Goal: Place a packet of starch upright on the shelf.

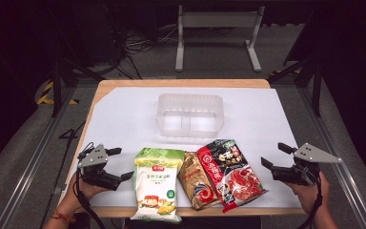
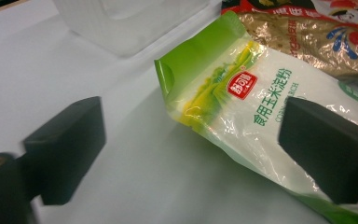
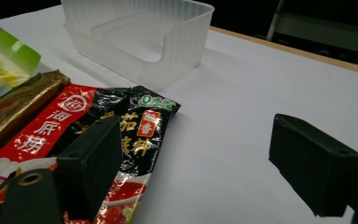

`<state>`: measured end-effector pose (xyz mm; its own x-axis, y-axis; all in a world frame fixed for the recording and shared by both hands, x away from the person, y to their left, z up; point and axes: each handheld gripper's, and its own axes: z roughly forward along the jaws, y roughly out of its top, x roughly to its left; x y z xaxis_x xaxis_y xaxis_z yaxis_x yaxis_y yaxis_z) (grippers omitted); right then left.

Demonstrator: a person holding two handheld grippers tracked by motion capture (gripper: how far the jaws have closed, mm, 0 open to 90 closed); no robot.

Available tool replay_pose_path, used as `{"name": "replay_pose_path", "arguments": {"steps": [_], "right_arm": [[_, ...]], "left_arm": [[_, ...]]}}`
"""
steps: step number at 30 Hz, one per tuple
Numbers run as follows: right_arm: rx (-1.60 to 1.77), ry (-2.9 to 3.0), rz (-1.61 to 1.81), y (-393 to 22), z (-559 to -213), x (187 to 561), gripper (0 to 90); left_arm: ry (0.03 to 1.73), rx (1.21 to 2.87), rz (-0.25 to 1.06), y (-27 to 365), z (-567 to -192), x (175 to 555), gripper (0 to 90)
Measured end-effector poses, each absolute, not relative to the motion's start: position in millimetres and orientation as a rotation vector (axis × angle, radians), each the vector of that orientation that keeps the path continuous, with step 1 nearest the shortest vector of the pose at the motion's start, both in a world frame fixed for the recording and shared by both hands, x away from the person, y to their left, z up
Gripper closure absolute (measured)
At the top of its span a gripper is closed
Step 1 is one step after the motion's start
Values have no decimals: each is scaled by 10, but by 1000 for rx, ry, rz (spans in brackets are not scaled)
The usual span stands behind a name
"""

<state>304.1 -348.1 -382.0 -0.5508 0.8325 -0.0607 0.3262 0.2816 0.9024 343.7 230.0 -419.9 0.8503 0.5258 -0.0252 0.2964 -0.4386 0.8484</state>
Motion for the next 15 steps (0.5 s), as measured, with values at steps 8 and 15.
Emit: {"name": "replay_pose_path", "arguments": {"steps": [8, 15], "right_arm": [[1002, 2047, 1168, -3369, -3914, 3028, 176], [948, 2114, 1099, -3243, -4003, 3063, 173]], "left_arm": [[627, 2039, 62, 2242, -4347, 3468, 55], [649, 2091, -35, 2114, -4493, 3535, 51]]}}
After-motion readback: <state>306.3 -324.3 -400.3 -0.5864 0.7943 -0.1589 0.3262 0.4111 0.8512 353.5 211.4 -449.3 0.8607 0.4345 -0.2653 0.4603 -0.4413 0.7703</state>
